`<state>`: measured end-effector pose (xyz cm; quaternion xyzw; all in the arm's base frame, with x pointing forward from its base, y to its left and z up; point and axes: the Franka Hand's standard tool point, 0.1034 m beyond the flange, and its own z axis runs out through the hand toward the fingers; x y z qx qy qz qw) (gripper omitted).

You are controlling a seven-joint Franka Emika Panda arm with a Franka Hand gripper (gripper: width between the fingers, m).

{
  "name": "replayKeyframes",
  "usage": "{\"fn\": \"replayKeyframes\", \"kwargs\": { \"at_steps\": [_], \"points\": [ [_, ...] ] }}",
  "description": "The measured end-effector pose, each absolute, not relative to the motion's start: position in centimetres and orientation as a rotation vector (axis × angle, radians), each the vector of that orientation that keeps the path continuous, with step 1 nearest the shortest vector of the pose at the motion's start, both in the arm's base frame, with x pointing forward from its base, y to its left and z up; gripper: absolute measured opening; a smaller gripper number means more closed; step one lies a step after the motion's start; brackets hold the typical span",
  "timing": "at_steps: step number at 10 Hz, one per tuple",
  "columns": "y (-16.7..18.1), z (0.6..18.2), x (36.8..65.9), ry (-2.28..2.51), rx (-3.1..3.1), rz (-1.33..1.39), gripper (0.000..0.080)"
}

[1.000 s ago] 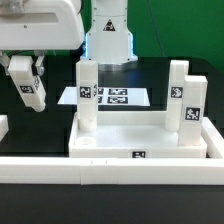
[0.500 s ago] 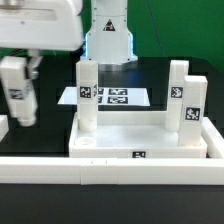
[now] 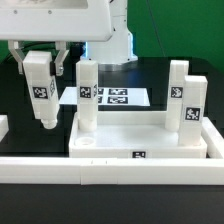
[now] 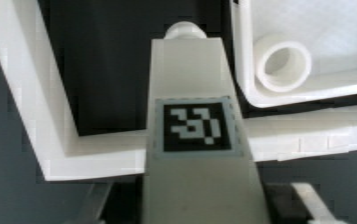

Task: Assemble desk

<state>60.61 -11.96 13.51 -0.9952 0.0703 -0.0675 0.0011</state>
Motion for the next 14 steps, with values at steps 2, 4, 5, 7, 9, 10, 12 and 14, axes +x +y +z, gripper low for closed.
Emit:
{"fn": "replayKeyframes", "kwargs": {
  "at_steps": [2, 4, 5, 7, 9, 10, 12, 14],
  "points": [
    [-10.4, 14.0, 61.0, 0.267, -3.108, -0.212, 0.0288],
    [-7.4, 14.3, 60.7, 0.269, -3.096, -0.247, 0.0288],
    [-7.6, 14.2, 60.6, 0.268, -3.100, -0.255, 0.0288],
    [-7.7, 14.1, 60.8, 0.269, -3.105, -0.291, 0.0288],
    [-8.3, 14.3, 61.5, 0.289, -3.115, -0.536, 0.0288],
    [-7.7, 13.9, 60.6, 0.369, -3.087, -0.593, 0.0288],
    [-7.0, 13.6, 60.3, 0.507, -3.030, -0.581, 0.0288],
    [-6.9, 13.3, 60.3, 0.497, -3.038, -0.581, 0.0288]
  ]
}}
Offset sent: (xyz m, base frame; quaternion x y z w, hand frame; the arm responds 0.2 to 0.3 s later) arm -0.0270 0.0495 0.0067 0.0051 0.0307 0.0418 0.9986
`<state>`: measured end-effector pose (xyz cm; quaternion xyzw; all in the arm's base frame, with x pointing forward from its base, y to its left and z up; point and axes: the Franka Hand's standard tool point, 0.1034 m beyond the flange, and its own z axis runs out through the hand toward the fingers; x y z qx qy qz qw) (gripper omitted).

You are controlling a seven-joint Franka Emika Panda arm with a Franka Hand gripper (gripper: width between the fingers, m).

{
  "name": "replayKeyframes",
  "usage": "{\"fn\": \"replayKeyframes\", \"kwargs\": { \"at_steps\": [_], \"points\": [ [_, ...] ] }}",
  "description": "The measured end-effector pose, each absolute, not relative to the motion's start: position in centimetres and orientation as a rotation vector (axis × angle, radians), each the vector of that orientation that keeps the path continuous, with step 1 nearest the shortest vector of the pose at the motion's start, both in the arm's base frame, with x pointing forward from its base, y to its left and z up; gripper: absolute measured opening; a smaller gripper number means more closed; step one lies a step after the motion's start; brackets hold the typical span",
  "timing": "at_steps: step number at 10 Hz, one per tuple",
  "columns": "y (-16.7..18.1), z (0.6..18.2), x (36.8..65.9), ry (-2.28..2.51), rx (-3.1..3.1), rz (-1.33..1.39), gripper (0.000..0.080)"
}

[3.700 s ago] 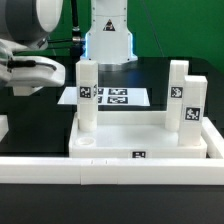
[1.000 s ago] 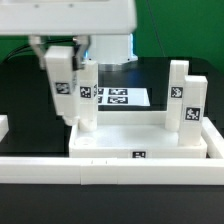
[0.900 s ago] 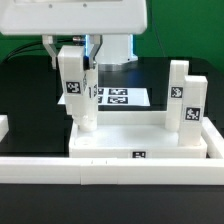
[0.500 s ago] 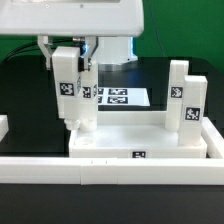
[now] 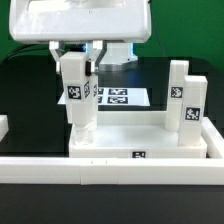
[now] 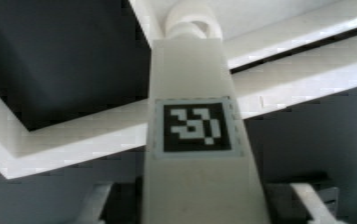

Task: Assemble desk

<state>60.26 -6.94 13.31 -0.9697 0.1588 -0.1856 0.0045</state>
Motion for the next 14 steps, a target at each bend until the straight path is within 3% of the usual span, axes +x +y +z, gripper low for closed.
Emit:
{"fn": "replayKeyframes", "kwargs": {
  "at_steps": [14],
  "points": [
    [-6.5, 10.8, 60.1, 0.439, -3.078, -0.632, 0.0288]
  ]
}}
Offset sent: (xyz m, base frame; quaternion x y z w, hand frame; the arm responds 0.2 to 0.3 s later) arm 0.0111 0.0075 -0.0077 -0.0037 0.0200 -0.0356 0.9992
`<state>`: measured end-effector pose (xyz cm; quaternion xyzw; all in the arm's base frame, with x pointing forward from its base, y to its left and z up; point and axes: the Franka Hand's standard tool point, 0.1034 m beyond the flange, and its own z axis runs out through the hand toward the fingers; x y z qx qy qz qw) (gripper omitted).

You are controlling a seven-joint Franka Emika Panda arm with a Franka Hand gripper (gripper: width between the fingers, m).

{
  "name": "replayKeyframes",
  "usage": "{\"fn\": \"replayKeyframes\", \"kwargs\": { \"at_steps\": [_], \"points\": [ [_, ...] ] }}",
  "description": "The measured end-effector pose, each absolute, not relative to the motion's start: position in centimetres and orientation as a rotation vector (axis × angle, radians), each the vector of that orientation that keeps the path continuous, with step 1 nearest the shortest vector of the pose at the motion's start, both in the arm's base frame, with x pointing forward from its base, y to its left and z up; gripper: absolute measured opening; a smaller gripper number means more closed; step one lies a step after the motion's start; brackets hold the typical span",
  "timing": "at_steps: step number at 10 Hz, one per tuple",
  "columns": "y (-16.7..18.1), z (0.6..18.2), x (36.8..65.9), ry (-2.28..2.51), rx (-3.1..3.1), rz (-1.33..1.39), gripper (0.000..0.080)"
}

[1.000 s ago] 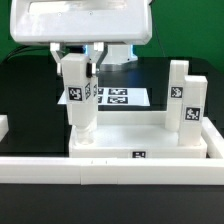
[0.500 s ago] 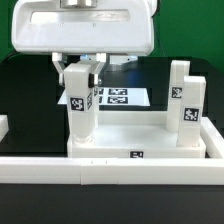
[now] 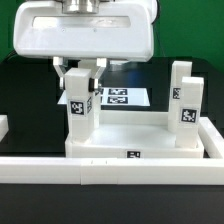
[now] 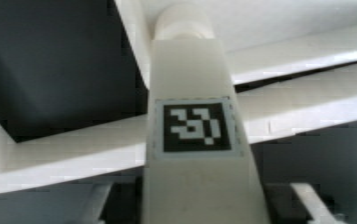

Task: Assemble desk

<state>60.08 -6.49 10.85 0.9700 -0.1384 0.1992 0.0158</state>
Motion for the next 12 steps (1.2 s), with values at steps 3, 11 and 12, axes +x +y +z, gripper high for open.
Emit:
{"fn": "replayKeyframes", "kwargs": {
  "at_steps": [3, 11, 12],
  "points": [
    [-6.3, 10.8, 59.7, -0.423, 2.983, 0.692, 0.0289],
    [-6.2, 11.6, 59.9, -0.428, 3.010, 0.658, 0.0648],
    [-6.2, 12.6, 60.1, -0.441, 3.033, 0.634, 0.0648]
  ]
}}
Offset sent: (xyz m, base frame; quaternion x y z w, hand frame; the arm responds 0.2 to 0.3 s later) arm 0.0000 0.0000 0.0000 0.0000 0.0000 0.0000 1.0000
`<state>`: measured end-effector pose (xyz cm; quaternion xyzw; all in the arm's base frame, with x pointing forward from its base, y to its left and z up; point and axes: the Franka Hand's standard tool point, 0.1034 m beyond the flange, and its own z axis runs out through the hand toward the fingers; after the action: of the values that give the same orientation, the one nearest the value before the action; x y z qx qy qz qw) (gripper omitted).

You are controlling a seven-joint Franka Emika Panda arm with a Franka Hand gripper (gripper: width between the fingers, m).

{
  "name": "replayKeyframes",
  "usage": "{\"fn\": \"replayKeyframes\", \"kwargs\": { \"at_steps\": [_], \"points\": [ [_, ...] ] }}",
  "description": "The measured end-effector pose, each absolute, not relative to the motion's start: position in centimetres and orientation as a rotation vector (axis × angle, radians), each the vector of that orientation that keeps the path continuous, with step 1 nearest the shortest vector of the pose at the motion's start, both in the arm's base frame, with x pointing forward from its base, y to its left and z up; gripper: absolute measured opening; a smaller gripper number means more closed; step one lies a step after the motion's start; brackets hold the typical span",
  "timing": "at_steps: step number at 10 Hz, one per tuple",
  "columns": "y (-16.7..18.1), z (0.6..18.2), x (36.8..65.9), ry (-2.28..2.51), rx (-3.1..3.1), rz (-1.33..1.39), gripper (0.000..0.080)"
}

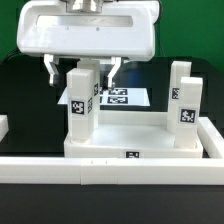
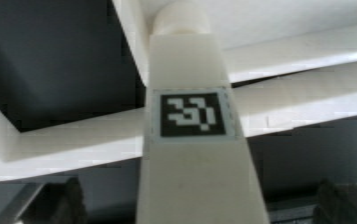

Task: Assemble desk

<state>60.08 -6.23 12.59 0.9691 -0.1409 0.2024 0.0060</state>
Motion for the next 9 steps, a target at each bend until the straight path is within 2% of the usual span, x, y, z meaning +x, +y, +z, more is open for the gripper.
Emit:
{"fn": "replayKeyframes", "kwargs": {
  "at_steps": [3, 9],
  "points": [
    [-6.5, 14.8, 60.7, -0.467, 3.066, 0.609, 0.0649],
    [-6.8, 13.7, 60.0, -0.473, 3.101, 0.495, 0.0649]
  ]
}}
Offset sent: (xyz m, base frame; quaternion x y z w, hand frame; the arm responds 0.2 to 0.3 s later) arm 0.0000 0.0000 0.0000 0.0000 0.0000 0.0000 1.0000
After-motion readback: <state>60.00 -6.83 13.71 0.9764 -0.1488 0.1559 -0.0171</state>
